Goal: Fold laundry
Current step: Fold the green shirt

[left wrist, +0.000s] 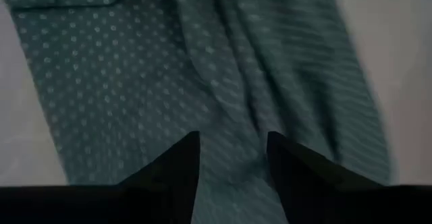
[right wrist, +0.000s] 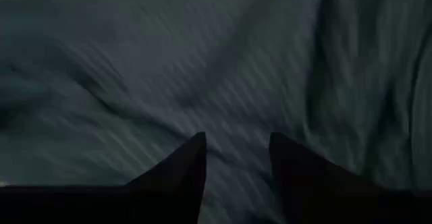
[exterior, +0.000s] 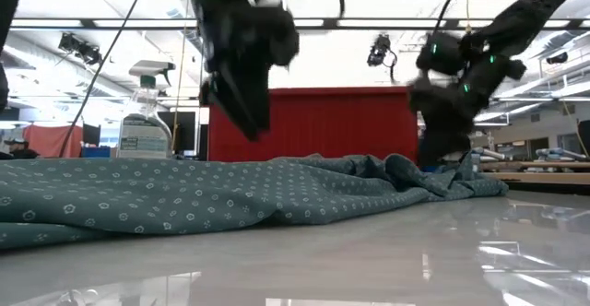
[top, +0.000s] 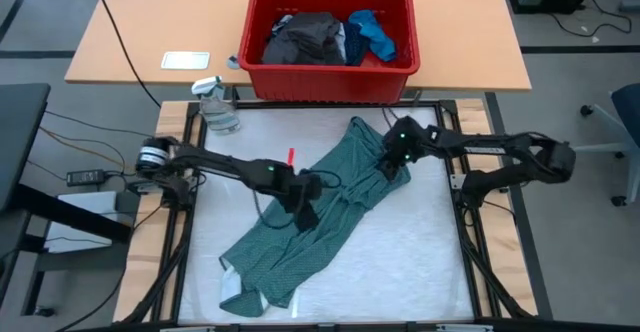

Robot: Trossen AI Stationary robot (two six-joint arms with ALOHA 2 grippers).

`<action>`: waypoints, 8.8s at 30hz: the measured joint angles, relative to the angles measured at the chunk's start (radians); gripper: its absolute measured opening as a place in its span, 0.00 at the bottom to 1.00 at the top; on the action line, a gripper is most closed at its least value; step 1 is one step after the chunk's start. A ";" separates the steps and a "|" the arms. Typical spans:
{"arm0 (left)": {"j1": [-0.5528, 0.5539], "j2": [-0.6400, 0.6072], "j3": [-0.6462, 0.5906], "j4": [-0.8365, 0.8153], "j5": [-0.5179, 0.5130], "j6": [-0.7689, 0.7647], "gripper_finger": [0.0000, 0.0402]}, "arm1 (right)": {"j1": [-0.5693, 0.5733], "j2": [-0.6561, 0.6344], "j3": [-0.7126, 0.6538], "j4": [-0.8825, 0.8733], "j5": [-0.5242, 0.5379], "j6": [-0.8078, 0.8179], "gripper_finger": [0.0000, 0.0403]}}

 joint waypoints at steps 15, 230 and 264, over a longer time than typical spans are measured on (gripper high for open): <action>0.144 -0.216 -0.044 -0.313 0.112 0.670 0.44 | 0.455 -0.024 0.008 0.477 0.418 0.277 0.42; -0.276 0.093 0.218 -0.050 0.262 0.469 0.02 | 1.237 0.363 0.650 -0.535 0.607 1.086 0.03; 0.425 0.063 0.146 -0.027 0.292 0.728 0.41 | 0.516 0.054 0.357 -0.422 0.527 0.708 0.57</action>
